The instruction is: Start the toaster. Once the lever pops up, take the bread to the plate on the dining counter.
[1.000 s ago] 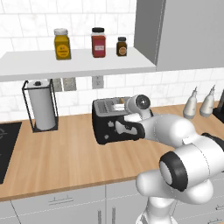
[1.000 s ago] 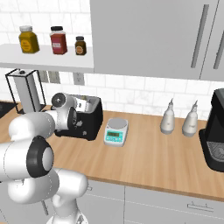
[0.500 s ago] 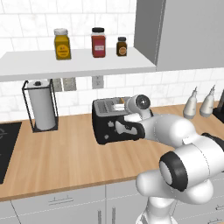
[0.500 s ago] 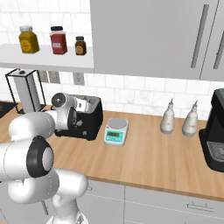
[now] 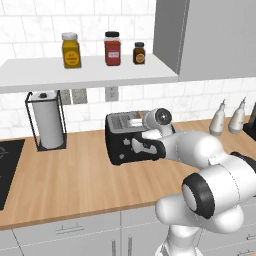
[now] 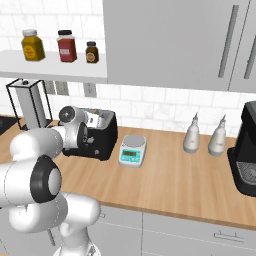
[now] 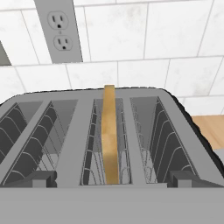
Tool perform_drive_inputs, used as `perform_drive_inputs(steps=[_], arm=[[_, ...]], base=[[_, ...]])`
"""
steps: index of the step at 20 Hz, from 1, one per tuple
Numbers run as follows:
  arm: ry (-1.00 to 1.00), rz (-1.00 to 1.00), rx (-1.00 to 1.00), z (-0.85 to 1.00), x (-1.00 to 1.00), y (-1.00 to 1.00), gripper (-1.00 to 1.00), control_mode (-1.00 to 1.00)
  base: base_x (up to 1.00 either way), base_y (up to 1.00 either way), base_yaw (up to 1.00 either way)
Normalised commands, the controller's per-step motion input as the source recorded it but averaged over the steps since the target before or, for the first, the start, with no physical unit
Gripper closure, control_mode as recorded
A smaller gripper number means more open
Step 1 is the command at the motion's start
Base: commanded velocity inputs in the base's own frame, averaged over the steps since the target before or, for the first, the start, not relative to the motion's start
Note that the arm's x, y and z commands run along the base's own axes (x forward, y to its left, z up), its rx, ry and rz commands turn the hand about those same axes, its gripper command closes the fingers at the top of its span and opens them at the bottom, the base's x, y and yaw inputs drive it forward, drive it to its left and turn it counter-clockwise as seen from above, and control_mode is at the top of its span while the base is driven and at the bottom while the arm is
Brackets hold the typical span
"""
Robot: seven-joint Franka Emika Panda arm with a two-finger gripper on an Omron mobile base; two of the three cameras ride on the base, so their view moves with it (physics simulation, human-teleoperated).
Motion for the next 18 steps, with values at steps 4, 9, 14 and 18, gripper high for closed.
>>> perform_drive_inputs(steps=[4,9,14,18], arm=[[0.00,0.00,0.00,0.00,0.00,0.00,-1.00,-1.00],[0.00,0.00,0.00,0.00,0.00,0.00,-1.00,-1.00],[0.00,0.00,0.00,0.00,0.00,0.00,-1.00,-1.00],[0.00,0.00,0.00,0.00,0.00,0.00,-1.00,-1.00]], base=[[0.00,0.00,0.00],[0.00,0.00,0.00],[0.00,0.00,0.00],[0.00,0.00,0.00]])
